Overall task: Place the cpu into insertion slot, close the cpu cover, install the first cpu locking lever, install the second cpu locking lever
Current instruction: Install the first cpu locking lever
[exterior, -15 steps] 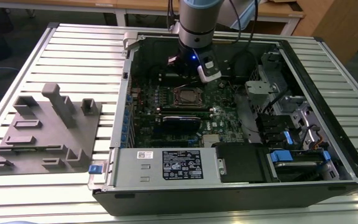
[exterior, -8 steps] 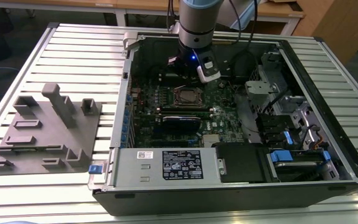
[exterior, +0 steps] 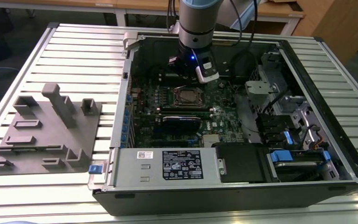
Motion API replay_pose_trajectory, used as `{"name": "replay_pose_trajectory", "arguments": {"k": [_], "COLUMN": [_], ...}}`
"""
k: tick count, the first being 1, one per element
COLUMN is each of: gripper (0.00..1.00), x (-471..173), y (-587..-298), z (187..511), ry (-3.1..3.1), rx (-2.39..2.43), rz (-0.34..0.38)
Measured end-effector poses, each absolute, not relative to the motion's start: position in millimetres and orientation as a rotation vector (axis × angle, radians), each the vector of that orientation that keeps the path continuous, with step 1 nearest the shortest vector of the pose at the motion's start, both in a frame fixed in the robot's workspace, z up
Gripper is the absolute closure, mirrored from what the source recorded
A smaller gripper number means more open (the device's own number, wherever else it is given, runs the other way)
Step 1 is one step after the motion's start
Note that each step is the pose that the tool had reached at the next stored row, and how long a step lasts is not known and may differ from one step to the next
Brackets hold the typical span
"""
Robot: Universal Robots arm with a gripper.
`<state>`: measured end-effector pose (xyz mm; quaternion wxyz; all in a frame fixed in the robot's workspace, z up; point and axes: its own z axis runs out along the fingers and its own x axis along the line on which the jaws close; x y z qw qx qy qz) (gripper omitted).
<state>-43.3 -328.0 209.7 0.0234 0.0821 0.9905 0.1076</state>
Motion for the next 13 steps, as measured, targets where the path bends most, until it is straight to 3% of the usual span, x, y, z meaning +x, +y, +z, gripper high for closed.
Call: {"name": "replay_pose_trajectory", "arguments": {"k": [13], "gripper": [0.89], "x": [-44.1], "y": [-327.9], "z": [208.6], "ry": [3.052], "rx": [0.275], "rz": [0.333]}}
